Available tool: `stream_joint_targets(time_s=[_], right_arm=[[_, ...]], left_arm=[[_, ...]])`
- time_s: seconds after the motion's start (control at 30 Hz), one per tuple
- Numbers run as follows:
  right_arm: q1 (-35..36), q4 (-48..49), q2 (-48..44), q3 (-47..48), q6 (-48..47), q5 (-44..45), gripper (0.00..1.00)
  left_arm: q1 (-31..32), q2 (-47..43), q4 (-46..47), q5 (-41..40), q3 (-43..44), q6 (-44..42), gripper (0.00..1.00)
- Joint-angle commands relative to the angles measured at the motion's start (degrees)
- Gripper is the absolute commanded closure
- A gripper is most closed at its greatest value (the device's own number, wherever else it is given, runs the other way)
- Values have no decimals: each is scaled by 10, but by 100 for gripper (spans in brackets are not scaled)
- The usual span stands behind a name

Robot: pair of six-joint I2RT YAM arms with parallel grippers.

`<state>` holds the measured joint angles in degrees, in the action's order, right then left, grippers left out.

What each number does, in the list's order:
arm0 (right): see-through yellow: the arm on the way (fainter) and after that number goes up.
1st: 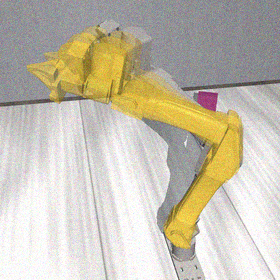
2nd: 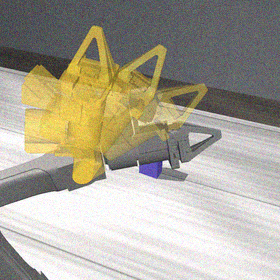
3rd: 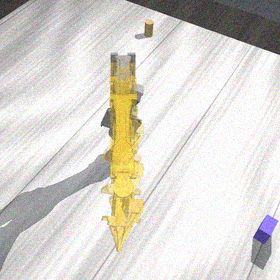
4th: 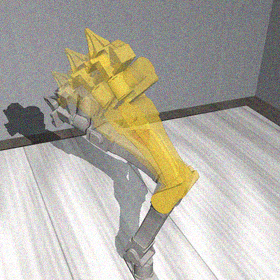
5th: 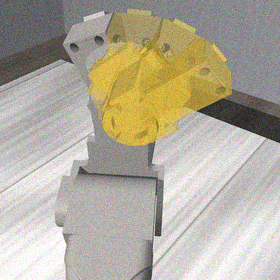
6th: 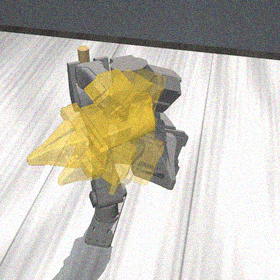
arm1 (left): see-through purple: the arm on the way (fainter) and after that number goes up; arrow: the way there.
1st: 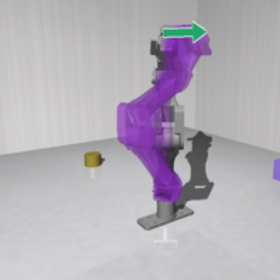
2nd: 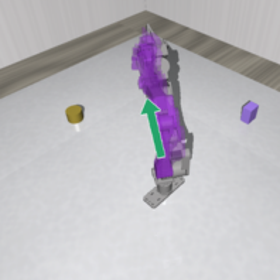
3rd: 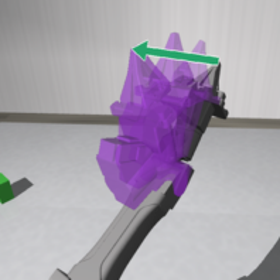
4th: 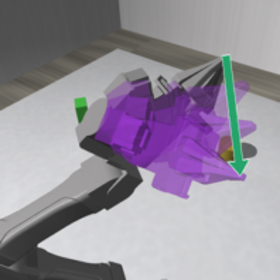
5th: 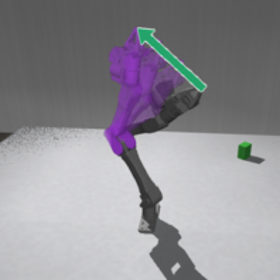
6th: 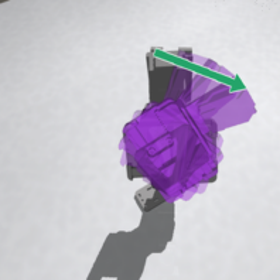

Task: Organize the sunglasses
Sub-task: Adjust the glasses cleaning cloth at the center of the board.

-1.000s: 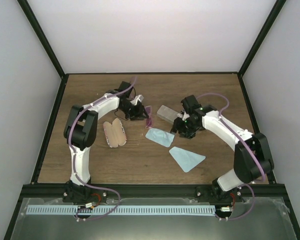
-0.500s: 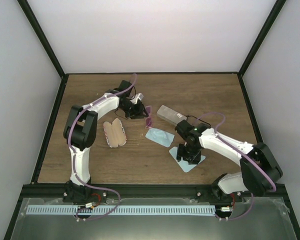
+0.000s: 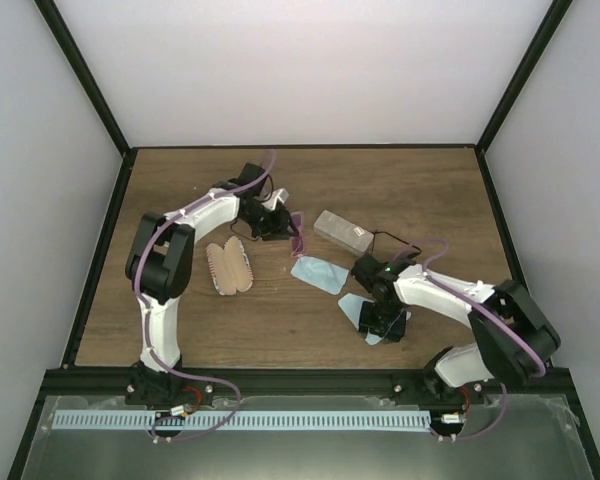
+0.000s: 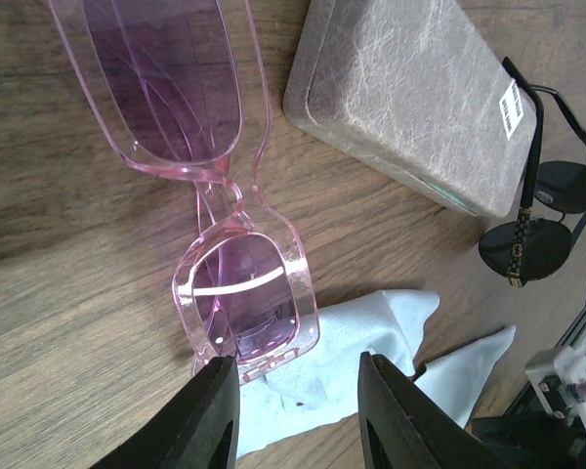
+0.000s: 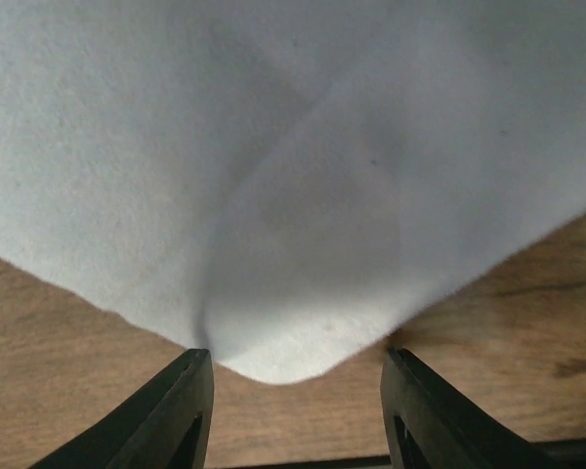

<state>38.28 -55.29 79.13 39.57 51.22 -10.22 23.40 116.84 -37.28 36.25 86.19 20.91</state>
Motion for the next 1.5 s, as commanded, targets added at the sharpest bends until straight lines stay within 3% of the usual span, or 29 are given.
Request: stream_joint_targets(time_s=[0.0, 0.13, 0.3, 0.4, 0.47, 0.67, 0.73, 0.8, 0.87, 0.97, 1.2, 1.47], right_arm=[[10, 42, 35, 19, 6, 3, 51], [15, 62, 58, 15, 7, -3, 52], [16, 65, 60, 4, 7, -3, 80], [16, 52, 53, 12, 6, 2, 90], [16, 42, 46, 18, 6, 5, 90], [17, 43, 45, 18, -2, -4, 95], [17, 43, 47, 18, -4, -5, 97], [16, 39, 43, 18, -2, -8, 99], [15, 39, 31, 16, 2, -19, 99], [12, 59, 8, 4, -1, -53, 99], [7, 75, -38, -45, -1, -88, 99], [7, 82, -88, -74, 27, -98, 99]], left_arm=[[6, -22, 8, 11, -14, 3, 64], [6, -25, 8, 12, -21, 1, 64], [6, -27, 7, 11, -22, 1, 64], [6, -26, 7, 12, -22, 0, 64], [7, -27, 10, 18, -22, -1, 64], [55, -39, 16, 22, -13, -35, 32], [86, -40, 8, -2, -7, -66, 28], [116, -42, -3, -46, -6, -83, 31], [143, -48, -12, -99, -14, -92, 40], [173, -65, 7, -121, -47, -99, 45], [192, -63, 31, -80, -82, -93, 64], [240, -34, 9, -80, -43, -120, 55]])
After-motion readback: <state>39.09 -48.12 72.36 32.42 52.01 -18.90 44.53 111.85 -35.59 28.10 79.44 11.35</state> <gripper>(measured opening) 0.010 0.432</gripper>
